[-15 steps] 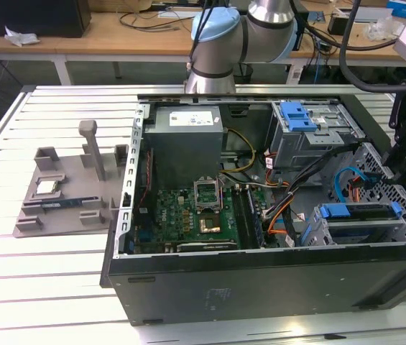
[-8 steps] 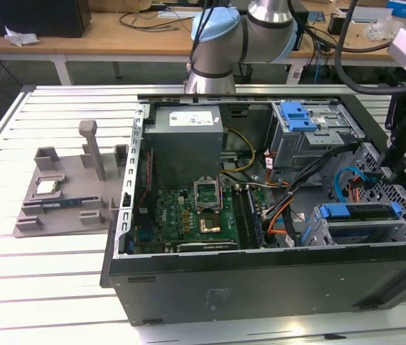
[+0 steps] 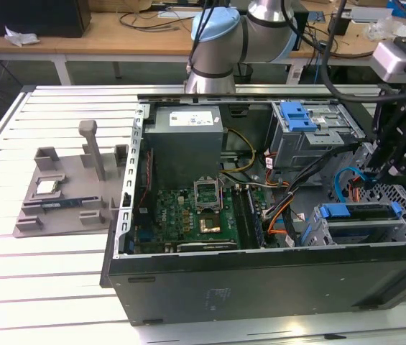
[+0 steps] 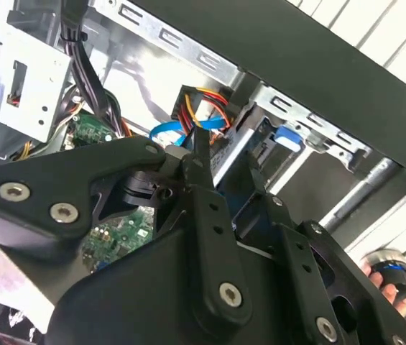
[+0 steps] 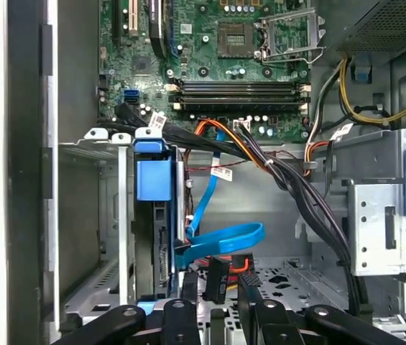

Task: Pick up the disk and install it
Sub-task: 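Insert the first disk wire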

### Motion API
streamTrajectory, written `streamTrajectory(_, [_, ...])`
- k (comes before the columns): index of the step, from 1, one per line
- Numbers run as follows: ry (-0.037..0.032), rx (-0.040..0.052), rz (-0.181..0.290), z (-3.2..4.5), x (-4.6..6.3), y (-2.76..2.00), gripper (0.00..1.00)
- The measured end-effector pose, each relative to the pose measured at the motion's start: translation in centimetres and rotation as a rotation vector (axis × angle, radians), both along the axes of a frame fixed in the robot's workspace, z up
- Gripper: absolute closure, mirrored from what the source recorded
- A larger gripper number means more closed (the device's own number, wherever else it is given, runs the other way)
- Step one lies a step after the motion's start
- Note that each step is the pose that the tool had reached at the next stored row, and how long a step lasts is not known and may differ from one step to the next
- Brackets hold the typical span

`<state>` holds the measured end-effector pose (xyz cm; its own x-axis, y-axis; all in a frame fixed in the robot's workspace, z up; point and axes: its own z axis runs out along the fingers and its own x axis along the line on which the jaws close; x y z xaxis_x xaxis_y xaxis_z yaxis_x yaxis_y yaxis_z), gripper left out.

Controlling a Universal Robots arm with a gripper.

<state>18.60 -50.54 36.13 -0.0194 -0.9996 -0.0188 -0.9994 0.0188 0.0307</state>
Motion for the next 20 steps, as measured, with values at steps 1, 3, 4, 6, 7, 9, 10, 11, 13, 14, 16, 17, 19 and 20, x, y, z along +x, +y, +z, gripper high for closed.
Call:
streamTrajectory(1, [0.0000, -0.0004, 0.000, -0.14, 0.00, 0.00, 0.64])
streamTrajectory(3, [0.0000, -0.0024, 0.000, -0.33, 0.00, -0.01, 0.64])
streamTrajectory(4, [0.0000, -0.0046, 0.000, -0.37, 0.01, -0.07, 0.64])
streamTrajectory(6, [0.0000, -0.0114, 0.000, -0.39, 0.01, -0.17, 0.64])
streamTrajectory(7, [0.0000, -0.0117, 0.000, -0.39, 0.01, -0.18, 0.64])
streamTrajectory(9, [0.0000, -0.0118, 0.000, -0.38, 0.00, -0.18, 0.64])
streamTrajectory(10, [0.0000, -0.0116, 0.000, -0.39, 0.00, -0.18, 0.64])
streamTrajectory(11, [0.0001, -0.0116, 0.000, -0.39, 0.00, -0.18, 0.64])
streamTrajectory(13, [0.0001, -0.0116, 0.000, -0.39, 0.00, -0.19, 0.72])
streamTrajectory(14, [0.0001, -0.0116, 0.000, -0.39, 0.00, -0.19, 0.78])
streamTrajectory(16, [0.0000, -0.0116, 0.000, -0.39, 0.00, -0.19, 0.83])
streamTrajectory(17, [0.0000, -0.0117, 0.000, -0.39, 0.00, -0.19, 0.83])
streamTrajectory(19, [0.0000, -0.0117, 0.000, -0.39, 0.00, -0.19, 0.83])
streamTrajectory(20, [0.0001, -0.0117, 0.000, -0.39, 0.00, -0.19, 0.83])
